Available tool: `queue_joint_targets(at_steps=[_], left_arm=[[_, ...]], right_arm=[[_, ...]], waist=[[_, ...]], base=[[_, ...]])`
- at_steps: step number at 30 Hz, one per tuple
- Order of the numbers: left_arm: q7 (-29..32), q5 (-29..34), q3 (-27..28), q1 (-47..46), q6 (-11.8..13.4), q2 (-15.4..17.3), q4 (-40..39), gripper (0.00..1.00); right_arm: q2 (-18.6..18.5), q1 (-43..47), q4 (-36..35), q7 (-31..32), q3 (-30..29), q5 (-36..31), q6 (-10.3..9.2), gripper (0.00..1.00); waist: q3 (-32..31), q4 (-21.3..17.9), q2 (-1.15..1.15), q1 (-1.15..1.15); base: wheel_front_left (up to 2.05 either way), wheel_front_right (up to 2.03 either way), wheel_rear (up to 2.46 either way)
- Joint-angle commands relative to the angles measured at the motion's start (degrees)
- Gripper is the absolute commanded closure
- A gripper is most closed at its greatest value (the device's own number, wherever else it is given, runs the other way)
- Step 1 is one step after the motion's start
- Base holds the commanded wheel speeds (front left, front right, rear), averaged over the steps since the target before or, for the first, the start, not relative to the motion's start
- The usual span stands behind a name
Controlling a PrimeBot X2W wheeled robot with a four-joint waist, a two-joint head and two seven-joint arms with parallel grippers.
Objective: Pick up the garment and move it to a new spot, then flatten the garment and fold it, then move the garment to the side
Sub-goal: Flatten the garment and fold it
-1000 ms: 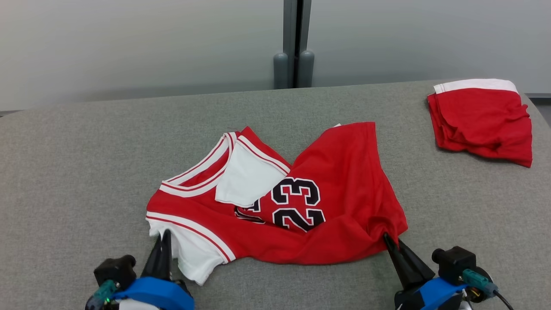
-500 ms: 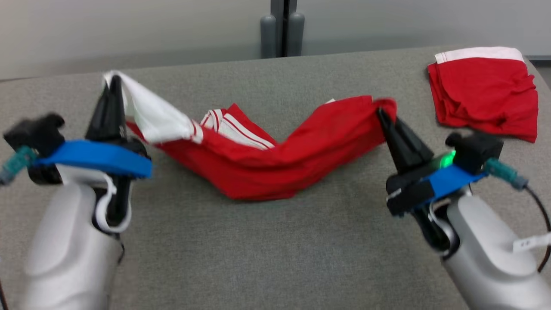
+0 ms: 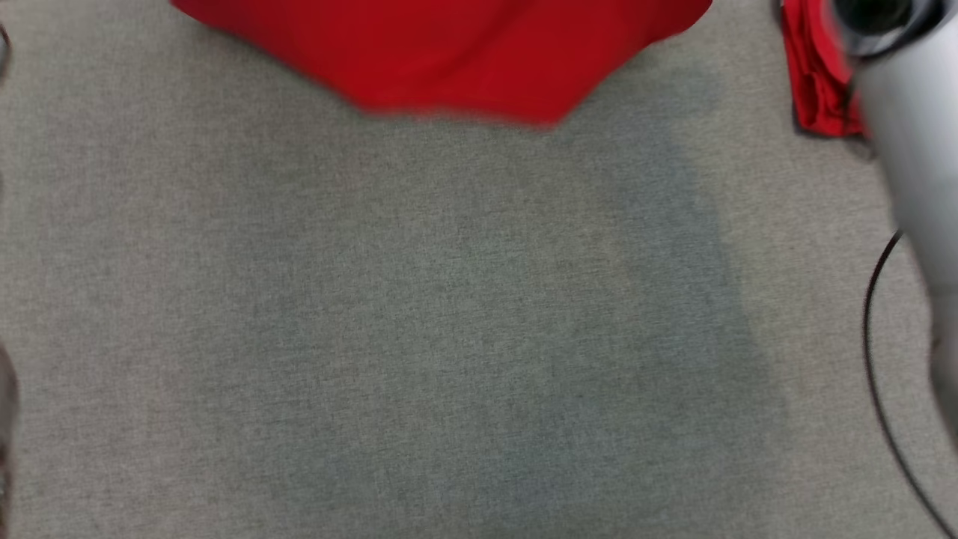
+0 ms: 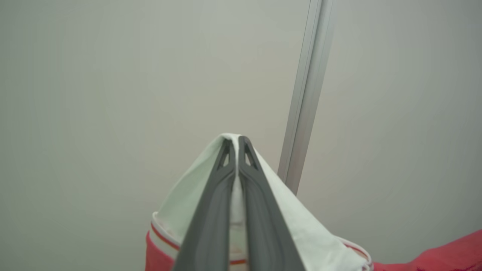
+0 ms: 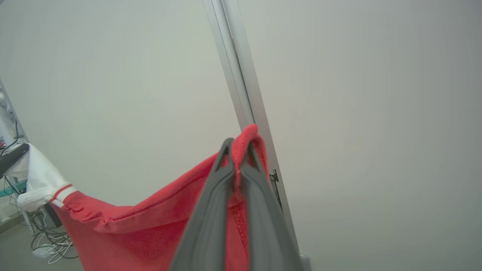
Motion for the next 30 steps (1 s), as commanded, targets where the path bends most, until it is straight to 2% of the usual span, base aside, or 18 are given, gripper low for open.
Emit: queue_joint_targets(at_steps=[1, 7, 10, 12, 16, 21, 25, 30], left_arm=[[-0.41, 0.5, -1.16, -4.3, -0.08, -0.87, 0.9, 1.0], [-3.44, -0.43, -2.29, -18.66, -0.08, -4.12, 7.78, 1.0], [-4.9, -1.39, -4.69, -21.07, -0.09, -5.52, 9.64, 1.0], [-5.99, -2.47, -6.17, -21.24, -0.09, -5.24, 10.13, 1.0], [-7.66, -4.72, -9.74, -16.59, -0.09, -4.33, 11.46, 1.0], [-9.72, -7.91, -11.45, -10.7, -0.09, -3.6, 10.54, 1.0], [-10.67, -10.85, -12.74, -1.04, -0.09, -3.37, 8.25, 1.0], [-10.9, -12.3, -8.94, 13.23, -0.09, -2.09, 1.75, 1.0]], right_arm=[[-0.35, -3.45, 1.92, -0.53, -1.06, 0.74, 0.03, 1.0], [-1.01, -16.07, 8.57, -2.07, -2.68, 1.13, 0.03, 1.0], [-1.27, -18.59, 10.23, -2.48, -1.74, 1.36, 0.03, 1.0], [-1.18, -18.7, 10.71, -2.71, -0.65, 1.74, 0.03, 1.0], [-0.84, -14.29, 11.86, -2.95, 1.95, 3.25, 0.03, 1.0], [-0.66, -8.26, 11.23, -3.17, 5.31, 4.42, 0.03, 1.0], [-1.64, 0.1, 8.15, -3.19, 8.28, 5.12, 0.03, 1.0], [-2.44, 12.16, 2.32, -3.18, 10.06, 4.02, 0.03, 1.0]], waist=[[1.03, 0.71, -0.03, -0.02], [2.58, 1.97, -0.03, -0.02], [2.85, 2.6, -0.03, -0.02], [3.14, 2.92, -0.03, -0.02], [3.81, 3.18, -0.03, -0.02], [4.14, 3.15, -0.03, -0.02], [3.4, 3.72, -0.03, -0.02], [1.0, 3.84, -0.03, -0.02]], base=[[0.0, 0.0, 0.0], [0.0, 0.0, 0.0], [0.0, 0.0, 0.0], [0.0, 0.0, 0.0], [0.0, 0.0, 0.0], [0.0, 0.0, 0.0], [0.0, 0.0, 0.0], [0.0, 0.0, 0.0]])
